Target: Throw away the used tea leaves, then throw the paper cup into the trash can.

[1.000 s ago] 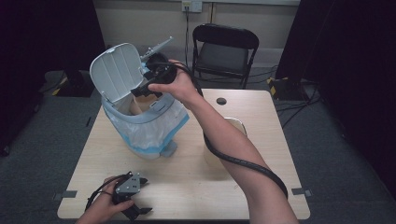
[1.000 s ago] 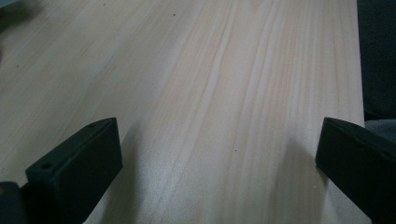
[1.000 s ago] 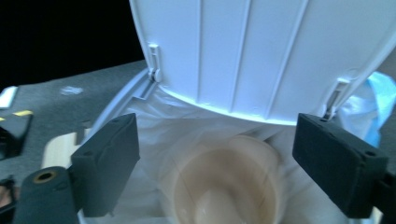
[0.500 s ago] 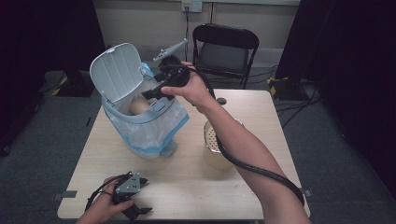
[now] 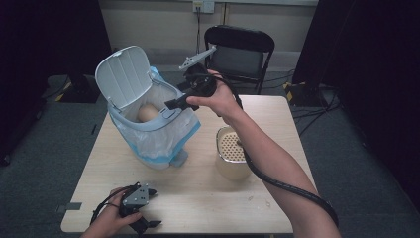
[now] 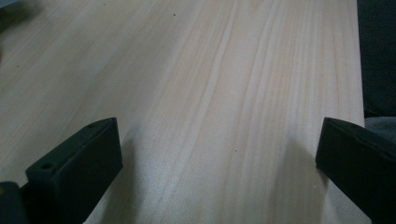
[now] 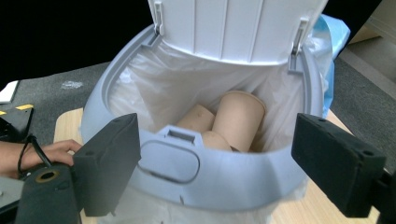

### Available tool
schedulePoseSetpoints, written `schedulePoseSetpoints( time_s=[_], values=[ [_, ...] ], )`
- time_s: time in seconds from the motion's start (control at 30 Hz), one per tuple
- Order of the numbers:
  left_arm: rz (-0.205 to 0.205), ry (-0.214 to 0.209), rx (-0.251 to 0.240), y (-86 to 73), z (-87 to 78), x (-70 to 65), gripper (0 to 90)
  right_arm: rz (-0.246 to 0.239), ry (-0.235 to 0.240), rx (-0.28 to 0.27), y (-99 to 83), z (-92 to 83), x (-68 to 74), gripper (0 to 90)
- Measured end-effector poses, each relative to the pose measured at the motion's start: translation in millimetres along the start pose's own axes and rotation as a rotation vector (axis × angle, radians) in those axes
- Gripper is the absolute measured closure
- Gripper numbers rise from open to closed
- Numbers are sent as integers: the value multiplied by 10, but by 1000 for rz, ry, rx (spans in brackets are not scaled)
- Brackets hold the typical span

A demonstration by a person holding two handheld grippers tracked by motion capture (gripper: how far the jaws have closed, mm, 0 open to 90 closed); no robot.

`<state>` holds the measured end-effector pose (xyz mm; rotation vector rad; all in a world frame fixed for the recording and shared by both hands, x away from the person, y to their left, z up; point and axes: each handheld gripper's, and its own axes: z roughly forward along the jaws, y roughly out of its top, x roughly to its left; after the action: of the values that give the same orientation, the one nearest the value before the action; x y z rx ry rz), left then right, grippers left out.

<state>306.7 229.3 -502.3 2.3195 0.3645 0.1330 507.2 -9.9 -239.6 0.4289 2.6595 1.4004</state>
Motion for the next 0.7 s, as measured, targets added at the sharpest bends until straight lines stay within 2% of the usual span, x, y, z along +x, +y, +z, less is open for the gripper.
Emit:
schedulePoseSetpoints(
  time_s=[0.7],
  values=[
    [-1,1,1,0,-1,-2,0,9,-5,11,-344,-253,16,153]
  ],
)
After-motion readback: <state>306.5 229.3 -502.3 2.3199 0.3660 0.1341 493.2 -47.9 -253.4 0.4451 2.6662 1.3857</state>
